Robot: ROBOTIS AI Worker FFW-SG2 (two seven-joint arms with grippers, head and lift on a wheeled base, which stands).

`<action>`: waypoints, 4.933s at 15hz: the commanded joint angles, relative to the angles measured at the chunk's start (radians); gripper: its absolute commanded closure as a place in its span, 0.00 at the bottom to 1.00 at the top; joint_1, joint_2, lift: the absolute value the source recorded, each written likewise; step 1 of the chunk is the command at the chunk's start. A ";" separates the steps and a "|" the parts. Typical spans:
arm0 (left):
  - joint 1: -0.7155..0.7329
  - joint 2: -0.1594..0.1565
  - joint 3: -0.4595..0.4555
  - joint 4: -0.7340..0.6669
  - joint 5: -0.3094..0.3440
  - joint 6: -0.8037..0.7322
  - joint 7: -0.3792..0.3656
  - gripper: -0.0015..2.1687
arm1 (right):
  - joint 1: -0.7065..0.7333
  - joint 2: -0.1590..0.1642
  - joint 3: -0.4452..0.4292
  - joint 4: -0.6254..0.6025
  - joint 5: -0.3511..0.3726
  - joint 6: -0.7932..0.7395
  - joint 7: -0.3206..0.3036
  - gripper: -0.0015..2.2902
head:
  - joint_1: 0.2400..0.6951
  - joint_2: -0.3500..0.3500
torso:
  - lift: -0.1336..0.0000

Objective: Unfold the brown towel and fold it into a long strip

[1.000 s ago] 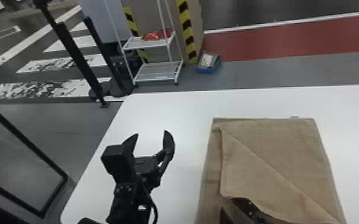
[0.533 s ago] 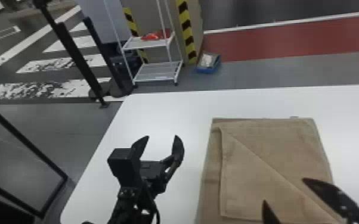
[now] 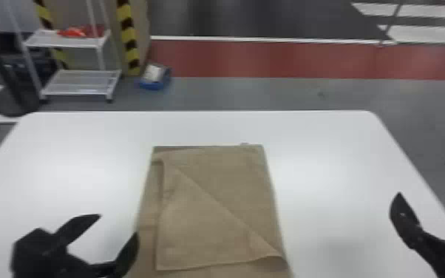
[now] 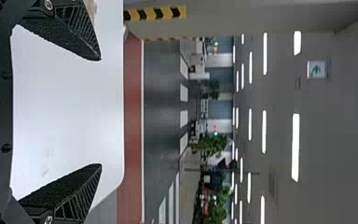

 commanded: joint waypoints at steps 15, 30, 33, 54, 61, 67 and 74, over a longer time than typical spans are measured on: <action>-0.025 0.001 -0.180 -0.011 -0.409 0.093 -0.342 0.21 | -0.117 0.067 -0.364 0.199 -0.240 0.124 0.085 0.03 | 1.00 0.00 | 0.08; -0.039 -0.003 -0.207 0.014 -0.437 0.105 -0.325 0.40 | -0.146 0.068 -0.378 0.226 -0.257 0.149 0.105 0.03 | 1.00 0.00 | 0.08; -0.039 -0.008 -0.204 0.009 -0.432 0.102 -0.317 0.45 | -0.149 0.068 -0.376 0.228 -0.257 0.152 0.111 0.03 | 1.00 0.00 | 0.08; -0.063 0.098 -0.138 -0.092 -0.250 0.105 -0.326 0.61 | -1.036 0.058 0.271 0.680 0.315 0.673 0.240 0.05 | 1.00 0.26 | 0.08; -0.139 0.130 -0.172 -0.027 -0.207 0.108 -0.329 0.61 | -1.239 0.075 0.408 1.019 0.443 0.704 0.225 0.07 | 1.00 0.47 | 0.08; -0.175 0.159 -0.194 -0.006 -0.182 0.115 -0.329 0.61 | -1.262 0.075 0.455 1.064 0.484 0.796 0.235 0.13 | 1.00 0.44 | 0.08; -0.197 0.182 -0.207 0.002 -0.162 0.118 -0.332 0.61 | -1.301 0.075 0.507 1.133 0.550 0.839 0.239 0.21 | 1.00 0.44 | 0.08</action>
